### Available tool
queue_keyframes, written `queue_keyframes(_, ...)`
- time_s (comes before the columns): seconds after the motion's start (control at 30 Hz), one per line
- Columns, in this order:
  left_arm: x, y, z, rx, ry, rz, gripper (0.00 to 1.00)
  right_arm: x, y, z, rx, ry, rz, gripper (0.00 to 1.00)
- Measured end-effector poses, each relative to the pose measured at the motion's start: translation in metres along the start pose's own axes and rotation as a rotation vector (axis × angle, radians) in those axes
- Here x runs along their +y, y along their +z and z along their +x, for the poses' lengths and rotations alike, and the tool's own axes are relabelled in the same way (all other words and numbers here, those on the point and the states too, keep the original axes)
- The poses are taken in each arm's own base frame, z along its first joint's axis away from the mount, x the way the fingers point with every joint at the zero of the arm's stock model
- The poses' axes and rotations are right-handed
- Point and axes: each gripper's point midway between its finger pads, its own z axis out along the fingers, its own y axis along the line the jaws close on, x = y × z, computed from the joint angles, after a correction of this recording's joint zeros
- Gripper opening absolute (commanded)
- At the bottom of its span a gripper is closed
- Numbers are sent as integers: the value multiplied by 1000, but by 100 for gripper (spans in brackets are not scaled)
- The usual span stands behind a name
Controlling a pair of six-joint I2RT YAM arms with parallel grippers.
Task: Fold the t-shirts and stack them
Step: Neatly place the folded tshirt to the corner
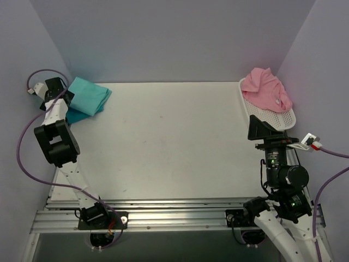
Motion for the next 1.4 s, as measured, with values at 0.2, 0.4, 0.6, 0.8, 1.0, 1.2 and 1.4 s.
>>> queue_keyframes(0.2,-43,-90,-71,-157,-97,140,94,-3,4,5,9,-12,16,87)
queue_keyframes(0.4,-88,-245,-141,-350,-173,387,94,-9,7,6,4,-32,42,87)
queue_keyframes(0.6,-74,-358,-65,-307,-158,612,94,-25,24,25,48,-77,128,87)
queue_keyframes(0.8,-35,-377,85,-160,168,602,94,-52,51,78,212,-170,261,87)
queue_keyframes(1.0,20,-360,117,-188,406,394,94,-87,52,126,350,-240,376,87)
queue_keyframes(1.2,36,-358,99,-277,469,305,94,-95,47,143,399,-285,413,88)
queue_keyframes(1.4,29,-371,82,-324,451,359,94,-95,43,160,442,-374,425,90)
